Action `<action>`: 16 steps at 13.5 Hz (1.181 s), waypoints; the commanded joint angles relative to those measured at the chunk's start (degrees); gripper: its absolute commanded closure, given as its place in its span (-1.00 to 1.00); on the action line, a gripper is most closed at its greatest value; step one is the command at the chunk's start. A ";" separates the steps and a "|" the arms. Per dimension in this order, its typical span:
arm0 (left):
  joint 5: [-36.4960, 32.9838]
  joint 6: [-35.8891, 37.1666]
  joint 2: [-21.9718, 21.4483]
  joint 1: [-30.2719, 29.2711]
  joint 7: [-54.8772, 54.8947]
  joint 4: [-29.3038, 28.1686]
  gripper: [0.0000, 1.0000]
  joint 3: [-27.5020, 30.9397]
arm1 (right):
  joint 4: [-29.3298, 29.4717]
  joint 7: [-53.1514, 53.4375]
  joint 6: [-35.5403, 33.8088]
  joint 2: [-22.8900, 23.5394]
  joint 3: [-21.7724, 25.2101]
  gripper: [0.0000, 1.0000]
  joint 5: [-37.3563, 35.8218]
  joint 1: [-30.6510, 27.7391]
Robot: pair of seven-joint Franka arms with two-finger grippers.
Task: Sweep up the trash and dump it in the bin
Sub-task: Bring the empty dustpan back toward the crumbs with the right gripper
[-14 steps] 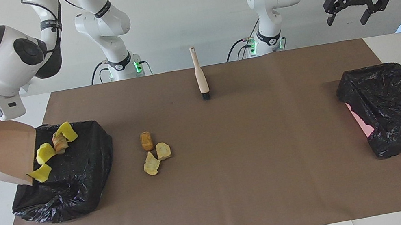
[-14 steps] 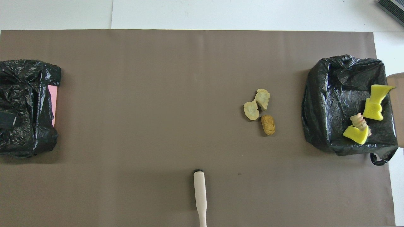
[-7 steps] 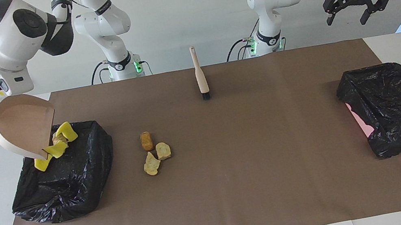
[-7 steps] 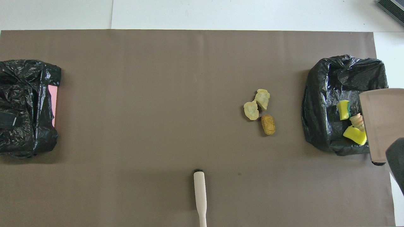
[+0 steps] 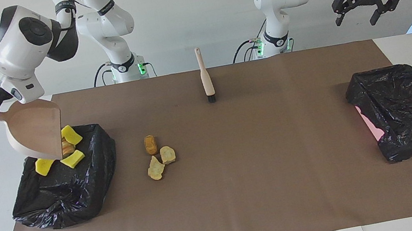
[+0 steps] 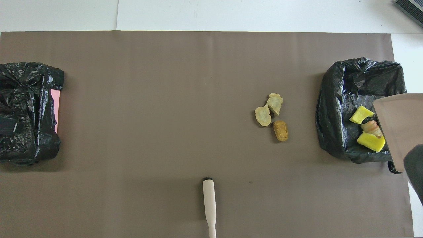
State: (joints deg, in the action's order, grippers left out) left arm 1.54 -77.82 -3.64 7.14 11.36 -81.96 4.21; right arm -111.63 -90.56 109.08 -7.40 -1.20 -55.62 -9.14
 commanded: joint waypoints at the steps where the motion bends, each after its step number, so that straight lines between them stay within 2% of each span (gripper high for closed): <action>1: 0.22 1.18 -0.14 -0.64 0.77 0.57 -1.00 -0.35 | 2.90 1.16 -0.79 -1.03 -0.12 1.00 1.98 -0.79; 5: 0.22 1.18 -0.14 -0.64 0.77 0.57 -1.00 -0.35 | 7.30 11.77 -7.38 -1.12 -1.60 1.00 13.22 0.26; 9: 0.22 1.27 -0.14 -0.64 0.77 0.57 -1.00 -0.35 | 7.30 30.91 -12.48 -1.30 -7.74 1.00 26.76 0.61; 11: 0.22 1.27 -0.14 -0.64 0.77 0.57 -1.00 -0.35 | 6.78 44.00 -14.15 -0.95 -12.22 1.00 31.60 1.05; 16: 0.22 1.27 -0.14 -0.64 0.77 0.57 -1.00 -0.35 | 7.83 74.86 -13.90 5.81 -13.47 1.00 40.39 12.63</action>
State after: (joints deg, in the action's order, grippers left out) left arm 1.54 -77.78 -3.64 7.14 11.36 -81.96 4.21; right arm -105.35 -23.58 94.93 -4.44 -14.89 -18.13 0.91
